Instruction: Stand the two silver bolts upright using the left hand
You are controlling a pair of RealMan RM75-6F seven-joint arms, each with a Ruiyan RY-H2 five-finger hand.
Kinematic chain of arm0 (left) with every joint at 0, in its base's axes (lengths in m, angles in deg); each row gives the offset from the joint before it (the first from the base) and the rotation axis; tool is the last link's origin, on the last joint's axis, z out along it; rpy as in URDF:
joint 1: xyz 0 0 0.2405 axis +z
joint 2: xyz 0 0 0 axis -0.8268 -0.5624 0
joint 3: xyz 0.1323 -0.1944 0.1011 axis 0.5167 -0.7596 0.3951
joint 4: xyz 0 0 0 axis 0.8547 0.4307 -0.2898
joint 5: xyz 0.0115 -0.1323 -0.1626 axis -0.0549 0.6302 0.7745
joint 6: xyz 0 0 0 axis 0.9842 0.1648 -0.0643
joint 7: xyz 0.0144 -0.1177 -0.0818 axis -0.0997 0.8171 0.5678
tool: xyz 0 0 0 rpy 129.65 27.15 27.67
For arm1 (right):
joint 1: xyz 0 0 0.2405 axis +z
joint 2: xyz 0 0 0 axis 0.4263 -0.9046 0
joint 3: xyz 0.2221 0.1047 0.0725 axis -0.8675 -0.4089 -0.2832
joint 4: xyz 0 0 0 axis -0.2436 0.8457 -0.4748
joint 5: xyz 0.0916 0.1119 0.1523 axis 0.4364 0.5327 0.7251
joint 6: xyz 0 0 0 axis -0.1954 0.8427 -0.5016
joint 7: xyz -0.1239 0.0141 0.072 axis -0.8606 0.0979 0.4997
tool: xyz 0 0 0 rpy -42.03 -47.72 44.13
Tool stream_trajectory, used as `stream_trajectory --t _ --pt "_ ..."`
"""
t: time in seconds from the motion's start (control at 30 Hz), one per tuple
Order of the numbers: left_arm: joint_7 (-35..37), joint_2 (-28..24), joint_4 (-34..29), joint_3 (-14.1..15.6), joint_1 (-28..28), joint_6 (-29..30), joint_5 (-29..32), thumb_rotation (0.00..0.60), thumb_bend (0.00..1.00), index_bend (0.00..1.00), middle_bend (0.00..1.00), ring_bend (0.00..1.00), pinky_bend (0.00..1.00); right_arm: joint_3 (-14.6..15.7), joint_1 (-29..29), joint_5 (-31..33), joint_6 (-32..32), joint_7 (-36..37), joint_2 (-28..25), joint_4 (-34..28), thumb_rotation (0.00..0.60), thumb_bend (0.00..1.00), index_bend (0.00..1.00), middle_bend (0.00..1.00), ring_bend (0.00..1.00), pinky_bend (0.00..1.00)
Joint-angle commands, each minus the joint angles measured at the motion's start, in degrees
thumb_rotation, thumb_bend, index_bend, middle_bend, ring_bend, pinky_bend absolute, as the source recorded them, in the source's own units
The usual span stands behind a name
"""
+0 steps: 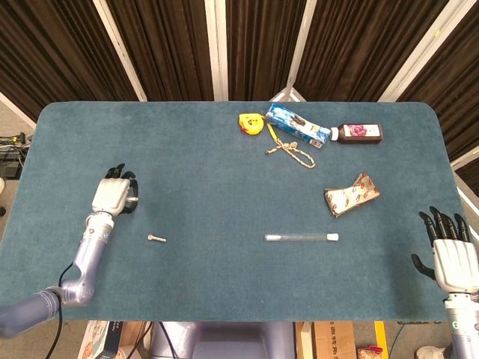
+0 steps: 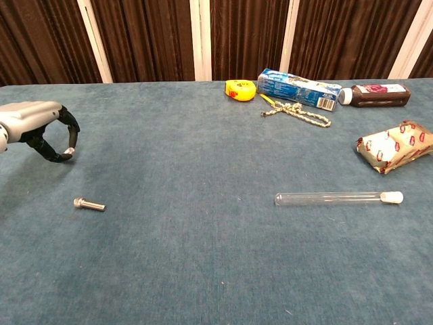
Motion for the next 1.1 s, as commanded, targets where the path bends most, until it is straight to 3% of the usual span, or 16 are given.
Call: stream_trajectory --t 0.03,0.23,0.53,1.1 --pt "6.1 -1.9 -1.7 -0.8 1.0 -1.3 -1.6 0.6 0.49 0.58 0.23 0.02 0.09 0.1 0.0 -0.1 0.0 -0.1 0.1 0.0 0.6 0.25 0.14 0.08 0.12 0.0" --pt "14.5 -2.8 -0.3 -0.9 1.7 -3.7 -3.2 0.6 0.5 0.58 0.23 0.02 0.09 0.0 0.0 0.1 -0.1 -0.2 0.2 0.0 0.6 0.25 0.14 0.08 0.12 0.0" --pt "21.7 -3.0 1.0 -1.5 1.9 -5.6 -4.4 0.6 0.5 0.58 0.23 0.02 0.09 0.0 0.1 0.2 -0.2 -0.4 0.5 0.2 0.6 0.25 0.14 0.08 0.12 0.0" --pt "20.7 -3.7 1.3 -0.2 1.0 -7.3 -5.1 0.6 0.46 0.55 0.23 0.01 0.06 0.2 0.3 0.3 -0.7 -0.6 0.5 0.1 0.6 0.25 0.14 0.08 0.12 0.0"
